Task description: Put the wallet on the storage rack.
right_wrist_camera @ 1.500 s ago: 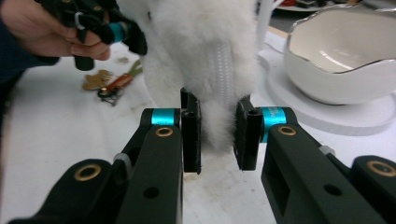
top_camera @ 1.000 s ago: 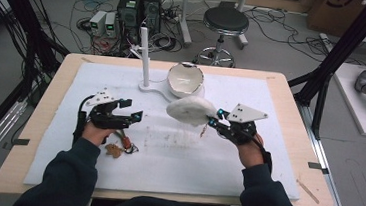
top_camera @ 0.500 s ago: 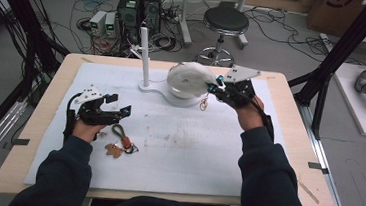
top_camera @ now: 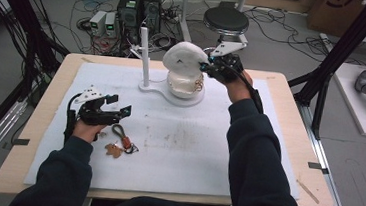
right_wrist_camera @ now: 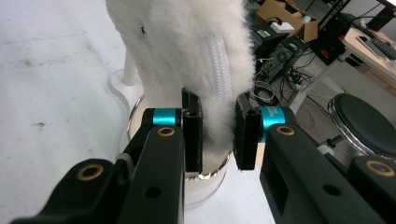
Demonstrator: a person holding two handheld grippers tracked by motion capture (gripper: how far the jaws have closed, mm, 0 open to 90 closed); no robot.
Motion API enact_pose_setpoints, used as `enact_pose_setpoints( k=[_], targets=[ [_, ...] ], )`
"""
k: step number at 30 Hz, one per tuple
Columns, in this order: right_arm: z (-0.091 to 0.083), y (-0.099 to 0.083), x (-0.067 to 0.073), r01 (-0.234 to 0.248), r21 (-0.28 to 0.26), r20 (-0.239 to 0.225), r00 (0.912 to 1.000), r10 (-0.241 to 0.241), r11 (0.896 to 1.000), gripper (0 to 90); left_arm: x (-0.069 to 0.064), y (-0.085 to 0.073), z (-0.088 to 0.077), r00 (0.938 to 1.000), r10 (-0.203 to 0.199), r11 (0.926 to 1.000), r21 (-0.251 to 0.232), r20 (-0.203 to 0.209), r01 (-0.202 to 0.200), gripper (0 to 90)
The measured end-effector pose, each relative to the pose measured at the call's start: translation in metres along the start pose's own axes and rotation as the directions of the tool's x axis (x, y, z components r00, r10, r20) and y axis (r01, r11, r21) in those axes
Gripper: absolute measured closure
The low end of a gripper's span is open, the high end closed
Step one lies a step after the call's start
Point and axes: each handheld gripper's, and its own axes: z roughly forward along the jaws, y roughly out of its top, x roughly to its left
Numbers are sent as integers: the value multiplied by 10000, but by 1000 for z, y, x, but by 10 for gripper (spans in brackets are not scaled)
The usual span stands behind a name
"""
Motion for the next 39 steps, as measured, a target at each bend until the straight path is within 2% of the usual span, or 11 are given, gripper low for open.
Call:
enact_pose_setpoints(
  k=[6, 8, 12, 16, 20, 25, 30, 32, 34, 38, 39],
  targets=[
    [23, 10, -4, 454, 289, 150, 9988, -458, 9986, 776, 1, 0, -1, 10000, -37, 10000, 19, 7, 37, 239],
    [27, 8, -5, 382, 406, 237, 9989, -392, 9984, 776, 1, -1, -1, 10000, -50, 10000, 9, 16, 50, 239],
    [36, 0, -6, 742, 1151, 476, 9956, -801, 9906, 776, 1, -1, -2, 9999, -103, 9999, 10, -2, 103, 239],
    [37, -8, -6, 964, 1367, 605, 9926, -1054, 9859, 776, 2, -2, -3, 9999, -166, 9999, -31, -14, 166, 239],
    [38, -21, -3, 1349, 1898, 733, 9858, -1511, 9725, 776, 2, -2, -2, 9999, -154, 9999, 22, -25, 154, 239],
    [46, -21, 5, 1821, 2381, 841, 9747, -2070, 9540, 777, 2, -2, -2, 9998, -179, 9998, 14, -31, 179, 239],
    [69, -23, 19, 2333, 3094, 675, 9616, -2660, 9218, 778, 1, -2, -2, 9998, -183, 9998, 39, -11, 183, 239],
    [74, -23, 22, 2397, 3225, 651, 9595, -2741, 9157, 778, 2, -2, -2, 9998, -200, 9998, 34, 12, 199, 239],
    [84, -27, 24, 2056, 3350, 532, 9702, -2363, 9195, 776, 2, -2, -2, 9997, -236, 9997, 23, 8, 236, 239],
    [79, -31, 15, 1050, 2930, 343, 9922, -1201, 9503, 685, 2, -2, -2, 9995, -321, 9995, 9, 38, 321, 239],
    [79, -31, 15, 1050, 2930, 343, 9922, -1201, 9503, 685, 2, -2, -2, 9995, -321, 9995, 9, 38, 321, 239]
  ],
)
